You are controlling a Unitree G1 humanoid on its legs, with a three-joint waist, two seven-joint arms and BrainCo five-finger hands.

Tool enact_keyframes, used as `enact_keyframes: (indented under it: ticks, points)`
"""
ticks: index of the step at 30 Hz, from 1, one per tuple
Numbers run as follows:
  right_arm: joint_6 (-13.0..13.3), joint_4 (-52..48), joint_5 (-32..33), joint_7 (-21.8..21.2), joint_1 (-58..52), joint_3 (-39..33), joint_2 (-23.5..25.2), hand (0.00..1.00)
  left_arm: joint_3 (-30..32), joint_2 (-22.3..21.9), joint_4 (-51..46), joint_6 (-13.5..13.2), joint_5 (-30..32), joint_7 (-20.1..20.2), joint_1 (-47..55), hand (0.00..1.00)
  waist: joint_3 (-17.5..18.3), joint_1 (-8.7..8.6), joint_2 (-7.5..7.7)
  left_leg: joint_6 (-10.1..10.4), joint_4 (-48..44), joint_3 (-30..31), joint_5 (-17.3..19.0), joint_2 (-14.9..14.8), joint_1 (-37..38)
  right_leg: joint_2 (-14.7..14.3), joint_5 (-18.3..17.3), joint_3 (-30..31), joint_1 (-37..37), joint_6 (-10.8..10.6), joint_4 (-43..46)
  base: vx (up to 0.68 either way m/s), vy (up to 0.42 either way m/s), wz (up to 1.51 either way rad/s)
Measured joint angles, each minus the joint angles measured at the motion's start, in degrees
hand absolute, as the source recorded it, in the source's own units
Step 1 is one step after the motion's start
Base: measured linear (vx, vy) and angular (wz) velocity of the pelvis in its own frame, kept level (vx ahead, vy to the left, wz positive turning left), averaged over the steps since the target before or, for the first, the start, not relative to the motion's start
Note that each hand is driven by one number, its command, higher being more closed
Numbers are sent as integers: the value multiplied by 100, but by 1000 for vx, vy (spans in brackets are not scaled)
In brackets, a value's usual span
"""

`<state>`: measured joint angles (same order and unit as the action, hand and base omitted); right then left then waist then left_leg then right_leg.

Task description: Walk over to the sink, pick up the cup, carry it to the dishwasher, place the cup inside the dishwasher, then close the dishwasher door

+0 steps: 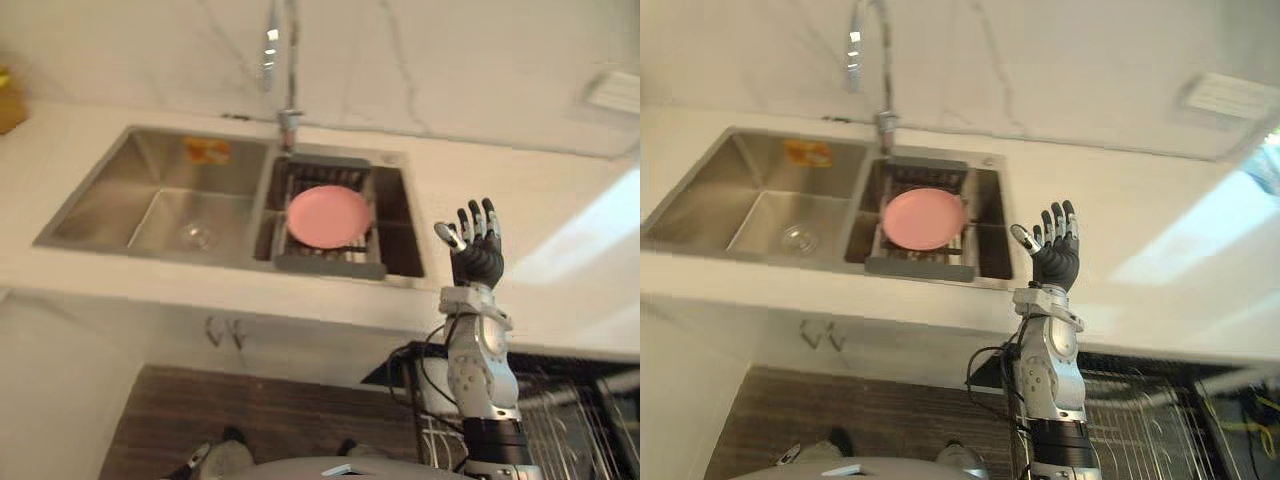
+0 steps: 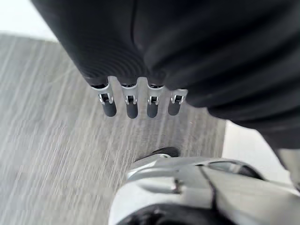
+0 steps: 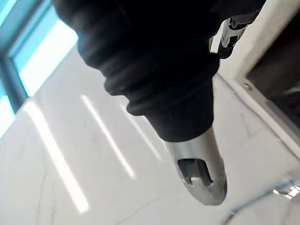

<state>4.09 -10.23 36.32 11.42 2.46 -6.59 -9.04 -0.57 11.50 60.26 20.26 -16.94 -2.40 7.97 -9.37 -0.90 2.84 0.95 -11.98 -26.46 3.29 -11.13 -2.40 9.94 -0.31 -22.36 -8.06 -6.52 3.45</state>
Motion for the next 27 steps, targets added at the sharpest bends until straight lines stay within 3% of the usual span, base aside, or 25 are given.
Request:
enact_keyframes:
  ticks: [1,3,6,10,13,15,17,19,21,27]
  points:
    - [-206,0,54,15,8,50,1,0,178,-34,4,101,-219,9,25,0,-47,72,-78,-15,-191,74,81,6,-105,10,-139,-48,-29,-31,62,35,49,72]
    - [-493,0,54,8,-3,174,5,0,325,-84,20,193,-610,22,65,0,-45,88,-62,-37,-272,228,119,67,-163,59,-291,-49,-21,-11,183,26,47,42]
    - [-588,1,45,-17,-20,214,5,0,373,-136,113,116,-918,41,138,0,-95,78,-141,-7,-285,319,142,154,-167,135,-470,2,50,-58,414,-19,39,16]
    - [-399,1,-206,20,-111,218,9,0,386,-258,80,-210,-1053,59,191,0,-150,63,-345,-30,-303,420,80,212,-325,176,-608,29,216,-85,611,-40,27,9]
    - [-110,1,-474,234,-217,199,17,0,402,-292,38,-213,-1050,62,203,0,-161,69,-357,-45,-325,563,-91,210,-337,166,-593,-133,110,-79,572,57,-20,34]
    - [245,0,-573,573,-82,180,13,0,462,-314,23,-208,-1045,67,227,0,-197,93,-360,-67,-382,700,-162,218,-259,165,-549,-120,-83,-120,456,46,-20,20]
    - [381,-5,-790,821,195,181,2,0,556,-326,62,-196,-1039,77,263,0,-228,95,-368,-49,-432,861,-161,223,-180,154,-635,32,-141,-71,437,-29,-6,-15]
    - [395,-16,-984,999,475,182,-2,0,677,-372,146,-147,-1034,137,346,0,-256,121,-349,67,-415,964,-83,208,-25,153,-668,306,-88,-78,512,-37,-5,-60]
    - [404,-277,-1189,1197,485,87,-19,0,788,-448,255,-44,-890,234,421,0,-252,81,-391,200,-305,843,219,237,182,189,-730,646,46,-153,637,-30,63,-75]
    - [286,-1081,-1208,1311,117,-218,-117,0,887,-439,331,-114,91,395,282,0,-186,-127,-186,41,-292,697,630,658,337,557,-768,1061,435,-175,943,40,116,-54]
